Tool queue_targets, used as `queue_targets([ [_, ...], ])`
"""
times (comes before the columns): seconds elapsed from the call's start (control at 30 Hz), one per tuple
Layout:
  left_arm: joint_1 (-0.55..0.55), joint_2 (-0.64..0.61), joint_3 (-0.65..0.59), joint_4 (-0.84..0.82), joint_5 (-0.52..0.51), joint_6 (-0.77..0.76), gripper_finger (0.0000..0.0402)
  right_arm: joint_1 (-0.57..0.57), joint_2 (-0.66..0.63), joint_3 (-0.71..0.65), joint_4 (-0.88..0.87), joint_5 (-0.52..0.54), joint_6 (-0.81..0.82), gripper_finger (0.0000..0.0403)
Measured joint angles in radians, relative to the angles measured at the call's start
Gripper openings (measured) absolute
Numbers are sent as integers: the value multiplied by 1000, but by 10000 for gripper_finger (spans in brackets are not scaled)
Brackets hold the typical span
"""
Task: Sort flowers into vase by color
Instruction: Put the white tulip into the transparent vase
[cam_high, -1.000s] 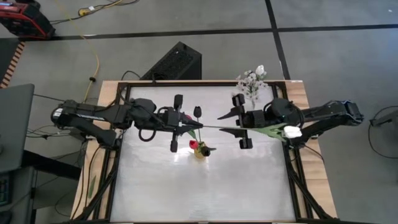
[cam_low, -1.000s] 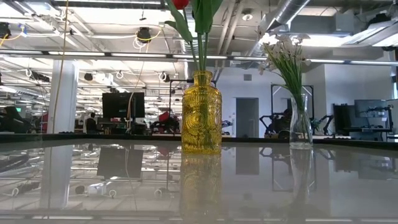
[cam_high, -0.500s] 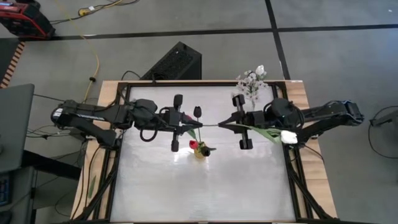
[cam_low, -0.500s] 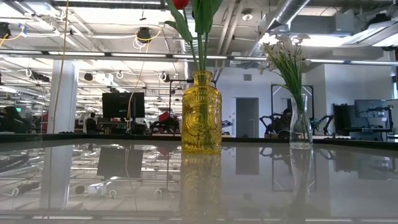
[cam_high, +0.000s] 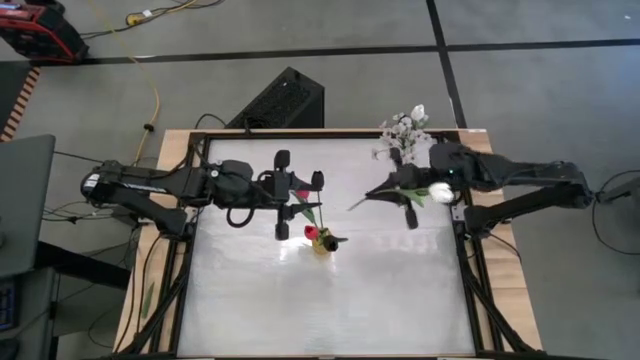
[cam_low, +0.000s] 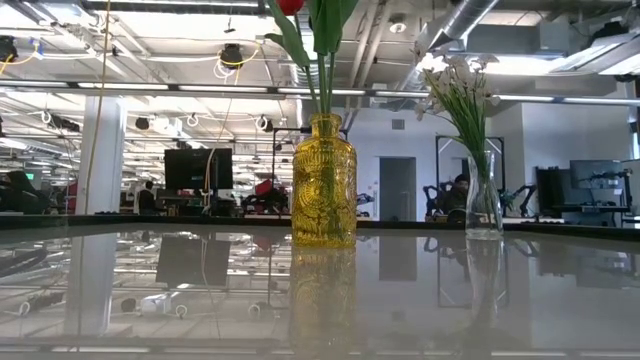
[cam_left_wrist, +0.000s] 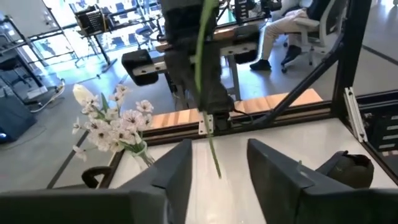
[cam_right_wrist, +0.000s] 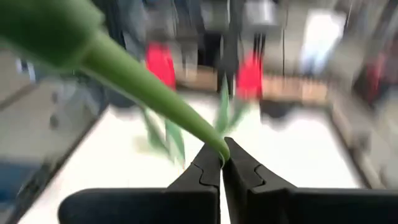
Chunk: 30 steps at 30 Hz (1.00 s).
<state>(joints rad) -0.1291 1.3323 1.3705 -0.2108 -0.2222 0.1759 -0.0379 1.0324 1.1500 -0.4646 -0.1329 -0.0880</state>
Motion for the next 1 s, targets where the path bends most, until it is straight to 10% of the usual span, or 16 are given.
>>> queue_targets([
  [0.27,-1,-4,0,-12,-16,-6,174,-86,-17,133,-493,26,126,28],
  [0.6,-30,-56,0,-198,-93,-60,173,-124,-198,134,-742,361,270,28],
  [1.0,38,-134,-109,-161,-282,51,168,-442,-367,-135,-505,415,174,28],
])
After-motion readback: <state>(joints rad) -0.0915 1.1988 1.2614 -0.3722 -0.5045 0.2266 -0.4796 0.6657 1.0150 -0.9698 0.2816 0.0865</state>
